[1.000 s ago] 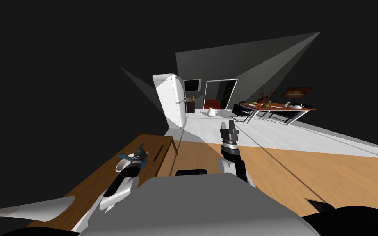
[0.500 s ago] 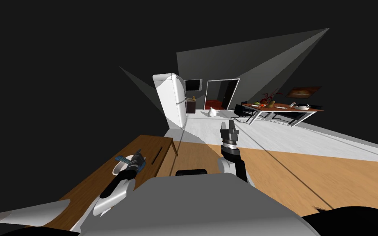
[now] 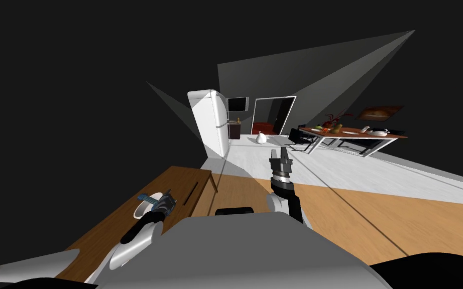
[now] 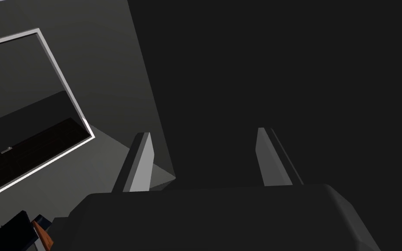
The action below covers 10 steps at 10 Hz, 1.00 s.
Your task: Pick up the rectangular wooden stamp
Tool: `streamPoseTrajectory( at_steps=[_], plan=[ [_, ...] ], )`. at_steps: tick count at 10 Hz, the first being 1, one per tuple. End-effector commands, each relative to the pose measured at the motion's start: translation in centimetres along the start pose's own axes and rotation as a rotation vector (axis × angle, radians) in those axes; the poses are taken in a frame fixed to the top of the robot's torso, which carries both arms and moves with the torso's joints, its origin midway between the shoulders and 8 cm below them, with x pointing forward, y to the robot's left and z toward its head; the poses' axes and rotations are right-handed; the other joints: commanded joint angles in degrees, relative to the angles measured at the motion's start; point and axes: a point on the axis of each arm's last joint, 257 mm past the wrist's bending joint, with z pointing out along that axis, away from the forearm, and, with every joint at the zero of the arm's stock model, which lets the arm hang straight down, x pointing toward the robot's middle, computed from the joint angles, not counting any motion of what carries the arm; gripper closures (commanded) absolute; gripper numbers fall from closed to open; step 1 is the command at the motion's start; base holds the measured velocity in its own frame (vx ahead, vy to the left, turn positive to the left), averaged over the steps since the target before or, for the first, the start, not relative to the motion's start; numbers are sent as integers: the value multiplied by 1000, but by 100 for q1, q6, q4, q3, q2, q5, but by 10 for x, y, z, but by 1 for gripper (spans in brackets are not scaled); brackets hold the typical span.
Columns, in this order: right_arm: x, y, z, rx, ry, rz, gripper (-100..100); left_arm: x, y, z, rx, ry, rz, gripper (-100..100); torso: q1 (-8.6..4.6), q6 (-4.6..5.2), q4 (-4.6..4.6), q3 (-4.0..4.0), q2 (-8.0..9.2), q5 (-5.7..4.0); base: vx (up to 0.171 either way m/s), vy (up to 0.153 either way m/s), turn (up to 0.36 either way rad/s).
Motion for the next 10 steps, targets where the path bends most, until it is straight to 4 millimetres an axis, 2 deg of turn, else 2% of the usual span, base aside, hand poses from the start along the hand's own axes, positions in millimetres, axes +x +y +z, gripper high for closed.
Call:
streamPoseTrajectory(
  at_steps=[1,2,3,4,5,7,8,9,10],
  plan=[
    [0,0,0,0,0,0,0,-17,18,1,-62,-32,-42,-100,0,0,0,0,0,0,71,-6,43],
    [0,0,0,0,0,0,0,-18,24,1,-85,-37,-43,-100,2,-1,0,-1,-4,1,73,-12,36],
    [0,0,0,0,0,0,0,-31,40,1,-135,-66,-84,-100,1,0,-1,-2,-4,1,110,-21,55],
    [0,0,0,0,0,0,0,-33,46,0,-158,-71,-84,-100,-1,-2,-2,-7,-14,1,98,-24,30],
    [0,0,0,0,0,0,0,-44,59,-1,-198,-97,-126,-100,-2,1,-3,-8,-14,0,116,-19,51],
    [0,0,0,0,0,0,0,-46,67,-3,-230,-104,-127,-100,-1,0,-3,-9,-15,0,69,-14,11],
    [0,0,0,0,0,0,0,-57,83,-5,-279,-132,-169,-100,1,1,0,0,0,0,86,-6,49],
    [0,0,0,0,0,0,0,-58,88,-7,-299,-136,-169,-100,4,-1,-1,-3,-7,1,97,-5,33],
    [0,0,0,0,0,0,0,-67,103,-10,-345,-164,-210,-100,4,0,-2,-6,-11,1,113,-23,43]
  ],
)
